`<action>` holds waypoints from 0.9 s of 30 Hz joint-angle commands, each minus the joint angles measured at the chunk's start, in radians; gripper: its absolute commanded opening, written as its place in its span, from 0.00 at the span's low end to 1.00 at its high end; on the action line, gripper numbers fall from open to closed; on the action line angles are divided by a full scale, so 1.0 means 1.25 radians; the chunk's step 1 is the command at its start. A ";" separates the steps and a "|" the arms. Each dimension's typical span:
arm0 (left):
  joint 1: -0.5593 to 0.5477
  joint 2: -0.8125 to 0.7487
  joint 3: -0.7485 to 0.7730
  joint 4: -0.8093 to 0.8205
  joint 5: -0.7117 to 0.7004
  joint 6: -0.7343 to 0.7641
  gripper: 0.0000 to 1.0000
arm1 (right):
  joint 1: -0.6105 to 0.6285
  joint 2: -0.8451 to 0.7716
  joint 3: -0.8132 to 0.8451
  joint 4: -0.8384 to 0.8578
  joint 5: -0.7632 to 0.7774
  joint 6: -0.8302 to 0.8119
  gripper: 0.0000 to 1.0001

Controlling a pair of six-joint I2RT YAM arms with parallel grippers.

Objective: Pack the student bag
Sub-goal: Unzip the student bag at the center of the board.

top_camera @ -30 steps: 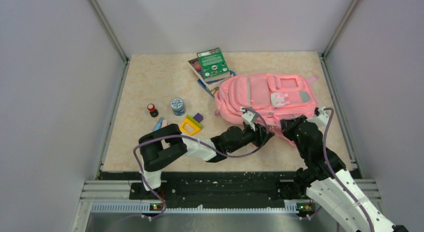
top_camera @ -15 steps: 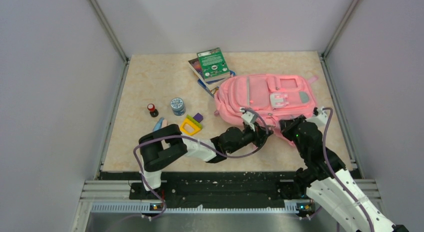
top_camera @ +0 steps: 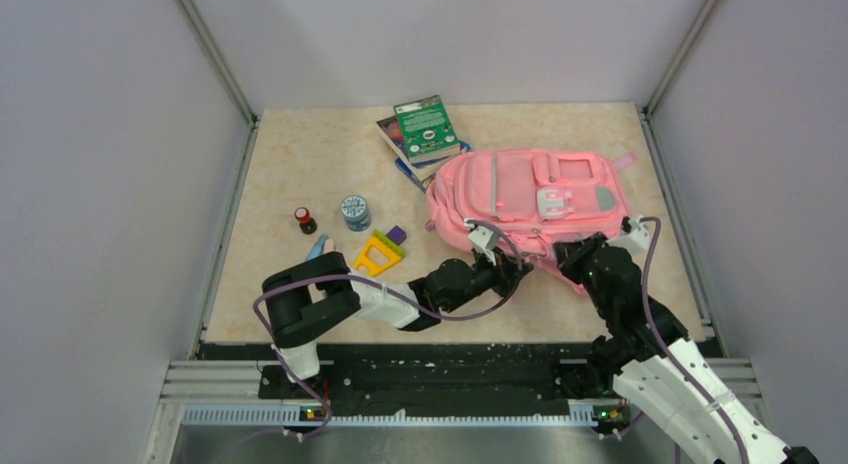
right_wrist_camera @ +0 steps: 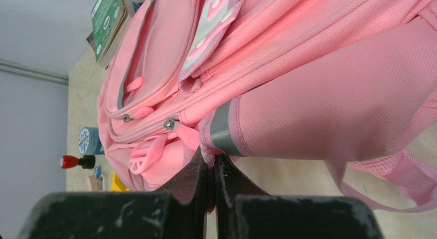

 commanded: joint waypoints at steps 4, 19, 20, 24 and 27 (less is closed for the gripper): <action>0.004 -0.114 -0.075 -0.009 -0.121 -0.024 0.00 | -0.003 -0.015 -0.011 0.055 0.093 -0.020 0.00; 0.020 -0.244 -0.164 -0.160 -0.125 -0.060 0.00 | -0.003 -0.010 -0.044 0.060 0.146 -0.043 0.00; 0.027 -0.250 -0.161 -0.185 -0.123 -0.060 0.00 | -0.003 -0.010 -0.046 0.060 0.151 -0.045 0.00; 0.045 -0.267 -0.151 -0.278 -0.129 -0.064 0.00 | -0.002 -0.010 -0.050 0.058 0.164 -0.050 0.00; 0.062 -0.291 -0.168 -0.306 -0.138 -0.055 0.00 | -0.003 -0.011 -0.047 0.049 0.179 -0.056 0.00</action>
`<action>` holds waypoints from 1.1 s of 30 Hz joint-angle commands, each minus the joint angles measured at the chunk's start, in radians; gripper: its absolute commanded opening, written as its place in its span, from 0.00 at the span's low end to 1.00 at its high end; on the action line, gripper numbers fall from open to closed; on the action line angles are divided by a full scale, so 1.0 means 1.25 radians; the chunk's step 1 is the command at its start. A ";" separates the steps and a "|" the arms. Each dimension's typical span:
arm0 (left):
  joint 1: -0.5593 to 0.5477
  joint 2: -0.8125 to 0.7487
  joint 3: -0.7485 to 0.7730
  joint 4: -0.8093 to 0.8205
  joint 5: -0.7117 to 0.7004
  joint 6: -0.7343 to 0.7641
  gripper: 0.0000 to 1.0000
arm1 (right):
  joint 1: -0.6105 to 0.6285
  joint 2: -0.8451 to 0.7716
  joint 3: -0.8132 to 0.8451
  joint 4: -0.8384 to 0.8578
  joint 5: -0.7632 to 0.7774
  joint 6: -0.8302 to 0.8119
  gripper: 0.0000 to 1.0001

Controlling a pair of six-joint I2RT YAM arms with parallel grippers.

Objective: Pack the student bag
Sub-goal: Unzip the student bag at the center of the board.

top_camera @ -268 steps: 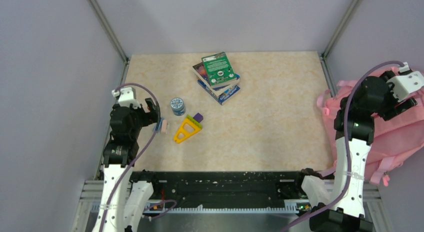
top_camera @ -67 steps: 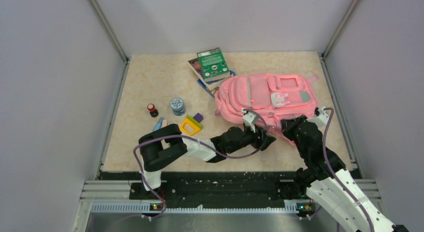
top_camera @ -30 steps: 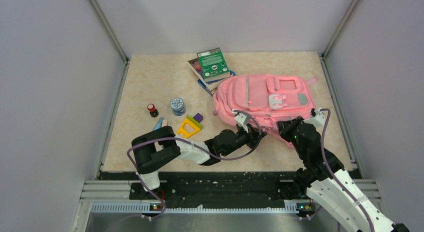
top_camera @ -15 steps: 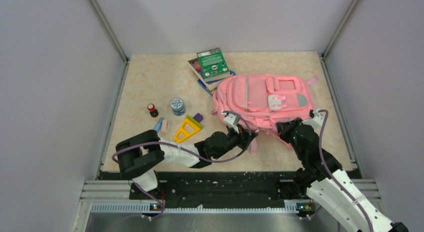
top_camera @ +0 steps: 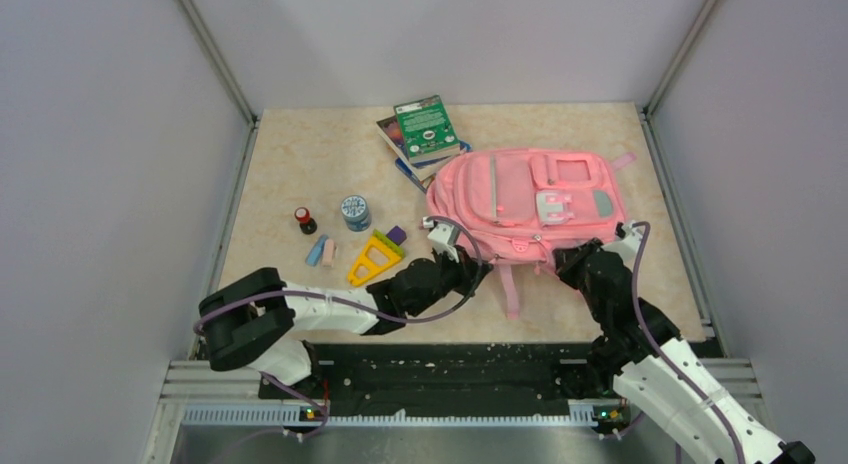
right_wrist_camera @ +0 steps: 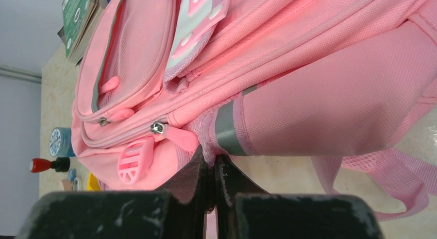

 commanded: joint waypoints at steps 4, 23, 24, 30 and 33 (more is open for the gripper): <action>0.077 -0.103 -0.055 -0.145 -0.056 0.011 0.00 | -0.010 -0.014 0.009 0.015 0.170 -0.052 0.00; 0.238 -0.181 -0.122 -0.242 -0.016 0.032 0.00 | -0.010 -0.024 0.008 -0.017 0.185 -0.065 0.00; 0.239 -0.183 -0.123 -0.238 -0.003 0.038 0.00 | -0.010 -0.024 0.011 -0.018 0.183 -0.069 0.00; 0.239 -0.187 -0.091 -0.252 0.191 0.131 0.00 | -0.010 -0.024 0.032 -0.011 0.134 -0.130 0.66; 0.239 -0.177 -0.088 -0.245 0.258 0.149 0.00 | -0.010 -0.018 0.040 0.023 0.087 -0.192 0.87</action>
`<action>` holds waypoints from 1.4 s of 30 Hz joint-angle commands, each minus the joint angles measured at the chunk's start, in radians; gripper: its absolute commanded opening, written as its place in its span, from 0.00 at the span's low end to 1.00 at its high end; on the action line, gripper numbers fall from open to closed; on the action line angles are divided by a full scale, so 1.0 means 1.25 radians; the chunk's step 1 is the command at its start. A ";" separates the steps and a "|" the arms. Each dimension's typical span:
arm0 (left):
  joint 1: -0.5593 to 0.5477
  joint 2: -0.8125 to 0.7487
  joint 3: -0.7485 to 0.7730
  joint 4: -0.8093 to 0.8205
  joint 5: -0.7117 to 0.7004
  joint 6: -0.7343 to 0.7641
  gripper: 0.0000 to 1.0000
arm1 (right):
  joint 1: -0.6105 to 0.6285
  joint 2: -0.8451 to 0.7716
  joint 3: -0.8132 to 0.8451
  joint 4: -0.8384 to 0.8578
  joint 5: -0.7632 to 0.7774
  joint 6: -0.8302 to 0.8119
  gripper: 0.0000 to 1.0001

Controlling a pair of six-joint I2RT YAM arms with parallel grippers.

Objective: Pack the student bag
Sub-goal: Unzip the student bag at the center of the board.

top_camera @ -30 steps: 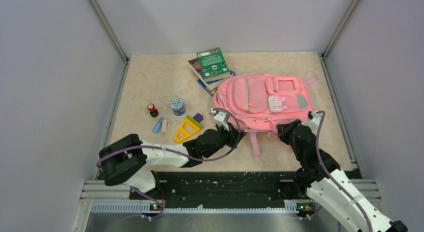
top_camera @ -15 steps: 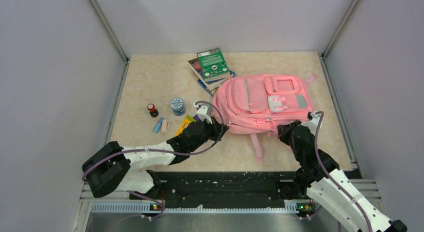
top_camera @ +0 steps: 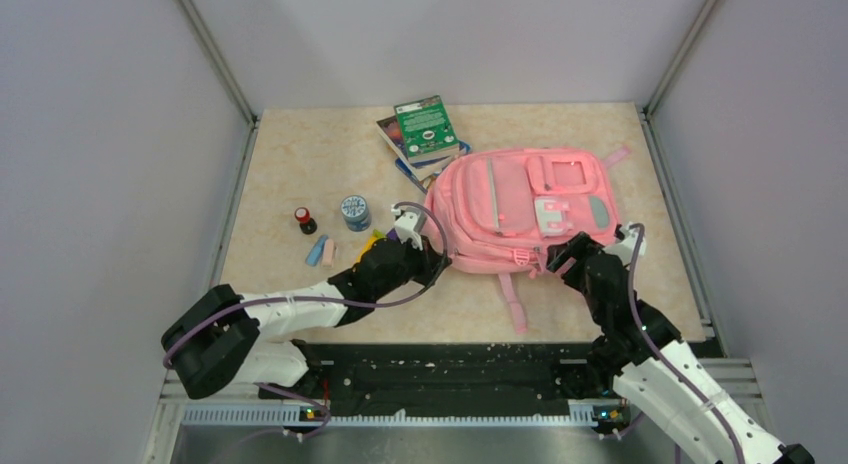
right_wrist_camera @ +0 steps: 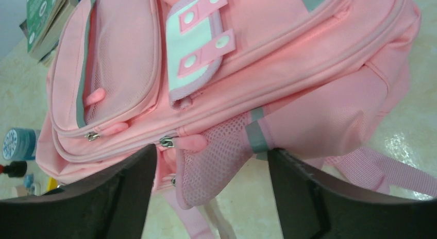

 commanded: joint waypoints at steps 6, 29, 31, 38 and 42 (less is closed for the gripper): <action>0.017 0.002 0.005 -0.040 0.086 0.055 0.00 | -0.010 0.081 0.056 0.174 -0.163 -0.254 0.98; 0.017 -0.047 0.004 -0.090 0.087 0.000 0.00 | 0.351 0.414 0.035 0.572 -0.176 -0.589 0.86; 0.017 -0.048 0.007 -0.097 0.087 0.002 0.00 | 0.357 0.435 0.037 0.580 -0.161 -0.596 0.83; 0.017 -0.057 0.008 -0.110 0.088 0.003 0.00 | 0.385 0.550 0.072 0.601 -0.089 -0.639 0.73; 0.016 -0.062 0.008 -0.116 0.087 0.003 0.00 | 0.400 0.606 0.097 0.605 -0.073 -0.639 0.70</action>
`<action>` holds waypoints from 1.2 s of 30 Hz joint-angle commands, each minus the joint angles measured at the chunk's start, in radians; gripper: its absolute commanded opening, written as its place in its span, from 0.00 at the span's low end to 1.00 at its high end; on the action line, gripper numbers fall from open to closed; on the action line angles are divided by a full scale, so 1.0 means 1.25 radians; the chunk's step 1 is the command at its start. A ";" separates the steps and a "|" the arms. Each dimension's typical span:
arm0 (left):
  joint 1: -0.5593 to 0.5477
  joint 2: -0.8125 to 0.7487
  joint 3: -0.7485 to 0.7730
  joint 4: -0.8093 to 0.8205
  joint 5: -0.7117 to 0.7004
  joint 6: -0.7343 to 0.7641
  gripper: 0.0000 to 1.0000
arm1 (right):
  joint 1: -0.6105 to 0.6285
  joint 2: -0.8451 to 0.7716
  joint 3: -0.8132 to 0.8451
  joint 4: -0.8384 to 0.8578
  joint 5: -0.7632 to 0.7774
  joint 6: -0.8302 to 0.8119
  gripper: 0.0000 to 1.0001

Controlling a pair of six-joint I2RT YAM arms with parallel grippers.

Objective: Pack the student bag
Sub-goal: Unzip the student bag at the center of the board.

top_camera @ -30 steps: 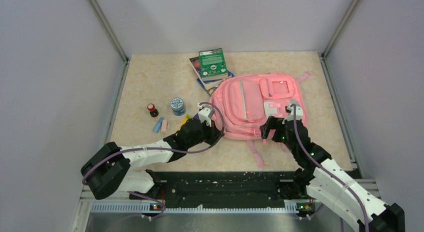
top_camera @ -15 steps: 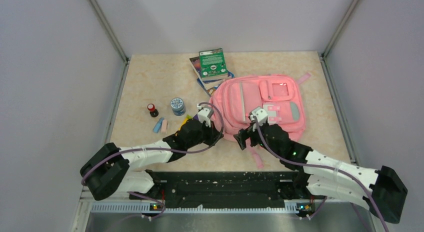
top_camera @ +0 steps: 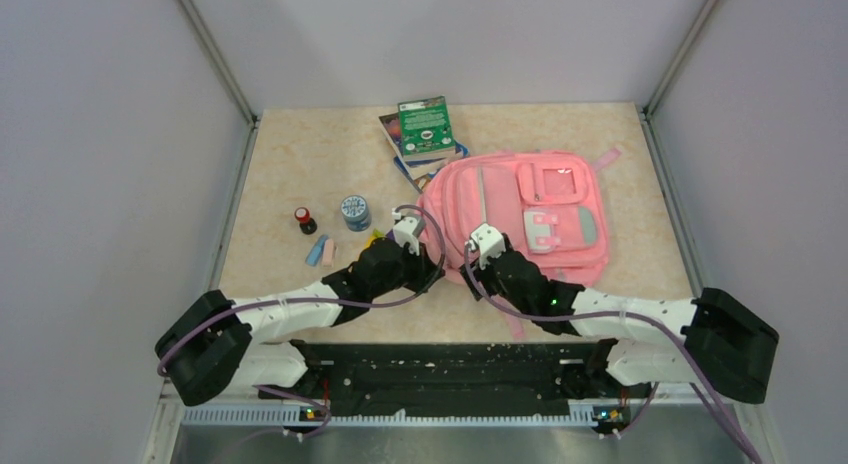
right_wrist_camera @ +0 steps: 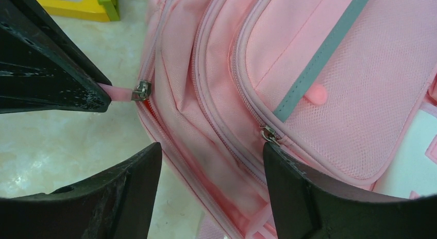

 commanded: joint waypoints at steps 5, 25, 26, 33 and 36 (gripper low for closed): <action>0.001 -0.032 0.011 0.007 0.018 0.004 0.00 | 0.048 0.088 0.080 0.067 0.088 -0.050 0.65; 0.001 -0.086 0.047 -0.072 -0.081 -0.017 0.00 | 0.080 0.022 0.029 0.103 0.290 -0.034 0.00; 0.002 -0.088 0.055 -0.080 -0.090 -0.017 0.00 | 0.079 -0.001 0.021 0.094 0.294 -0.029 0.00; 0.036 -0.101 0.140 -0.145 -0.120 0.008 0.00 | 0.079 -0.151 0.003 -0.006 0.265 -0.001 0.00; 0.076 -0.103 0.174 -0.196 -0.126 0.016 0.00 | 0.079 -0.195 -0.001 -0.040 0.267 0.006 0.00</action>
